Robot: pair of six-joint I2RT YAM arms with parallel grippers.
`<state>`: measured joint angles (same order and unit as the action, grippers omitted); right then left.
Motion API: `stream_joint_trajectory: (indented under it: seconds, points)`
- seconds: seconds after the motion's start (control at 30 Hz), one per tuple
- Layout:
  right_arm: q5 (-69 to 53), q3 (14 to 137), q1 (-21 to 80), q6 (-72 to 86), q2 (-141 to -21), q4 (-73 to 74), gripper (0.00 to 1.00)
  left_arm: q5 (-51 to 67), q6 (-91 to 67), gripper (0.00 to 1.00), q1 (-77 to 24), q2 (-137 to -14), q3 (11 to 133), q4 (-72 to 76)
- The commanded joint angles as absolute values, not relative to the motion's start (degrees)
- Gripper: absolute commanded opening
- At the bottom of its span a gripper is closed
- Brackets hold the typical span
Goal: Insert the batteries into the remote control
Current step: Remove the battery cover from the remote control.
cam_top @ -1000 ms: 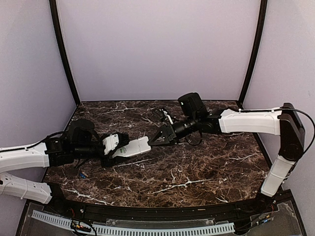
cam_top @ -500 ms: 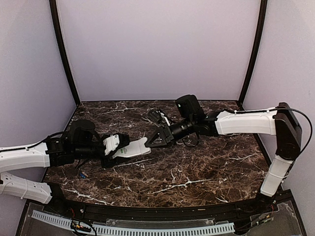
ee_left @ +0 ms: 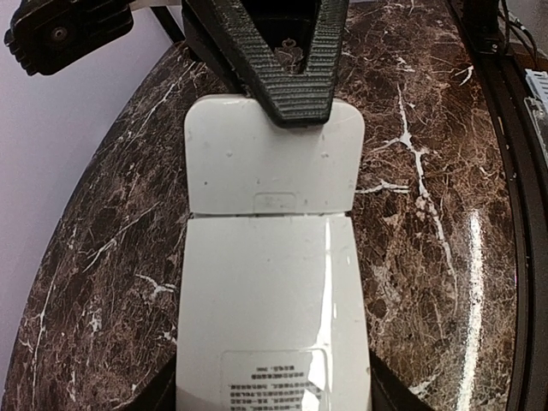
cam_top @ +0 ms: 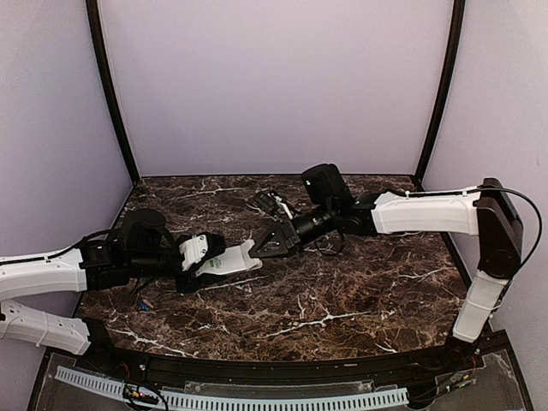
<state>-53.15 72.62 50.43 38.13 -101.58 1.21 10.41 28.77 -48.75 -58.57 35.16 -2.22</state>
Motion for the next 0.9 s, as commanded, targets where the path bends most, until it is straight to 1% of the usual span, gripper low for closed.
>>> stream_joint_trajectory:
  seconds: [0.0,0.43,0.67,0.77,0.83,0.87]
  points:
    - [-53.2,73.8,50.6,37.6,-101.9,3.4,0.0,11.4,28.6,0.0,-49.0,-57.1,34.7,0.4]
    - [-52.2,76.6,49.5,35.9,-98.6,7.7,0.0,9.3,28.7,0.0,-49.0,-58.2,35.2,-1.7]
    - [-49.3,77.4,47.9,34.2,-95.0,10.8,0.0,7.1,28.7,0.0,-48.9,-59.5,35.6,-2.5]
    - [-41.2,79.1,46.0,29.9,-93.3,20.6,0.0,6.2,28.7,0.0,-48.9,-60.1,36.0,-3.3]
    - [-28.4,81.2,44.9,25.8,-92.9,31.5,0.0,5.6,28.6,0.0,-49.0,-60.2,36.2,-3.6]
    - [-19.8,82.2,44.8,24.0,-93.3,37.5,0.0,5.4,28.6,0.0,-49.0,-60.2,36.2,-3.7]
